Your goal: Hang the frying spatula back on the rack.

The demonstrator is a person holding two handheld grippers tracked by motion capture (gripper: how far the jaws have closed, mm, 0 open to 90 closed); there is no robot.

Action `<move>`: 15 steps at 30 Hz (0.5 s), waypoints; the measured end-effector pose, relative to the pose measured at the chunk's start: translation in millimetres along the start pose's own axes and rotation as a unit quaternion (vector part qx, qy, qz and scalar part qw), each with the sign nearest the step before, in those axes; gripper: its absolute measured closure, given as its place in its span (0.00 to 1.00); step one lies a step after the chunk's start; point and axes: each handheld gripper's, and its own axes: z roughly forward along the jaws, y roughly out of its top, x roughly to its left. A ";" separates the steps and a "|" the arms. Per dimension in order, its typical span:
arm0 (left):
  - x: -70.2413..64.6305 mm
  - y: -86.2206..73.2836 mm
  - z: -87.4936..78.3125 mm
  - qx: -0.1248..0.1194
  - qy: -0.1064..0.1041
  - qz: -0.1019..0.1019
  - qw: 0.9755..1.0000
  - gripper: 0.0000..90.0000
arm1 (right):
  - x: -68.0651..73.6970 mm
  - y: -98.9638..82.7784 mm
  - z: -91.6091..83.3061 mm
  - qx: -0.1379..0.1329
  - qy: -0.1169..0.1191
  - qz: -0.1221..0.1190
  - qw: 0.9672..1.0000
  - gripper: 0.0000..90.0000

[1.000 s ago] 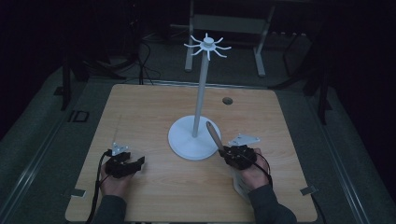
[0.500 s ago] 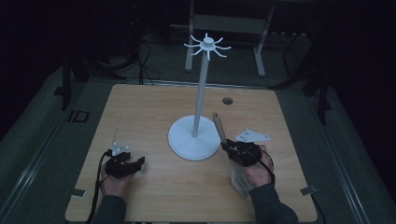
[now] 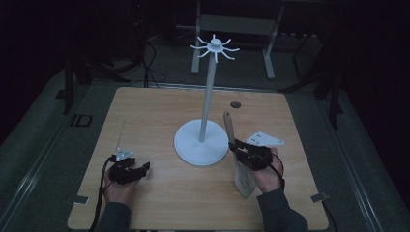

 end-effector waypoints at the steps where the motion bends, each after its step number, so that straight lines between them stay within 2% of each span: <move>1: 0.1 0.0 -0.1 0.000 0.000 0.000 1.000 0.38 | 0.1 1.4 -0.7 -0.004 -0.001 0.000 1.000 0.83; 8: 0.4 0.1 -0.7 0.000 0.000 0.002 1.000 0.38 | 1.3 6.8 -2.2 -0.015 0.002 -0.002 1.000 0.83; 15: 0.5 0.2 -0.9 0.001 -0.001 0.001 1.000 0.38 | 4.2 14.0 -4.2 -0.040 0.005 -0.002 0.999 0.83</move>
